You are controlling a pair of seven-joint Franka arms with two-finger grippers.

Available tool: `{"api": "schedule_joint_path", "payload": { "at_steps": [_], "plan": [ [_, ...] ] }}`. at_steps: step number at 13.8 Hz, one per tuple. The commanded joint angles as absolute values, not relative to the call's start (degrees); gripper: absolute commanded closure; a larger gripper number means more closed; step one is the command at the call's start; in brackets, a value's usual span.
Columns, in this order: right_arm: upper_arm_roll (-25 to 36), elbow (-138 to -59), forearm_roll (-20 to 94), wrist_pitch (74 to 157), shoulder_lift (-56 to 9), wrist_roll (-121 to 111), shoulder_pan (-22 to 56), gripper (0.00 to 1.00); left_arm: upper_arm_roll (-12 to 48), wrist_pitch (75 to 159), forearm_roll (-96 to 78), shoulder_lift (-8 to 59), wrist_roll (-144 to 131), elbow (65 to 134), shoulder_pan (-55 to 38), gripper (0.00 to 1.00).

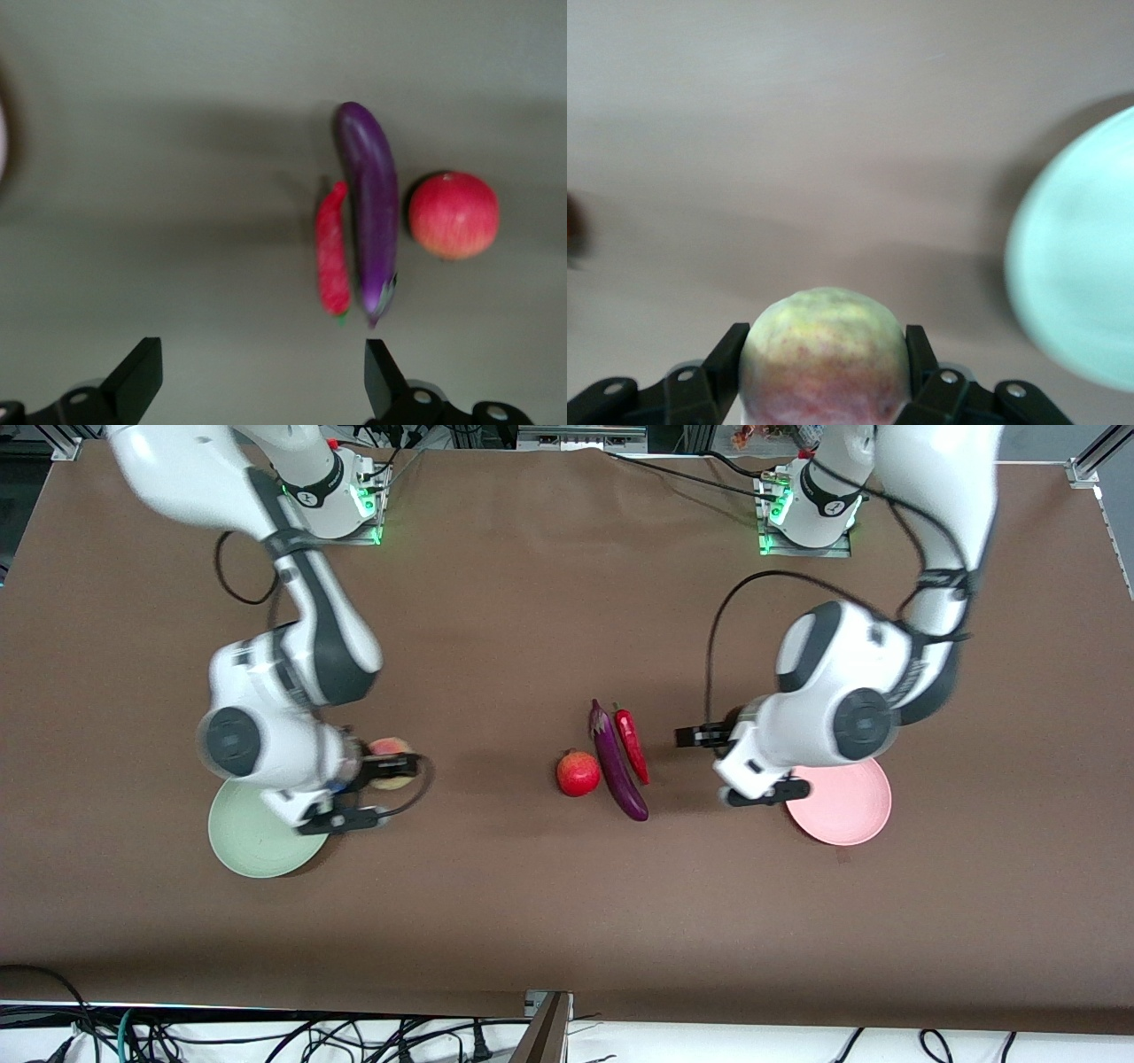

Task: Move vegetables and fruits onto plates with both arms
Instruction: 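Carry the peach to the green plate while the left gripper reaches the chili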

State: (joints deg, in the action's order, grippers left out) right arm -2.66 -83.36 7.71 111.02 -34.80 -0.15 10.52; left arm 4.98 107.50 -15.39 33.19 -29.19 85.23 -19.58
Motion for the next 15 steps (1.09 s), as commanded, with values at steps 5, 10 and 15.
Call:
{"api": "schedule_joint_path", "payload": {
  "at_steps": [5, 10, 15],
  "plan": [
    [-4.0, -84.5, -3.8, 116.4, -38.0, -16.1, -1.7, 0.79, 4.3, 128.8, -11.3, 39.1, -42.5, 95.4, -27.9, 0.0],
    [-4.0, -84.7, -3.9, 120.6, -41.8, -17.8, -4.7, 0.79, 4.2, 128.7, -11.3, 40.1, -44.3, 95.5, -29.2, 0.02],
    [-4.0, -84.9, -4.0, 123.0, -44.1, -18.0, -6.0, 0.78, 4.2, 128.5, -11.2, 40.2, -44.7, 95.5, -29.2, 0.32]
  ]
}}
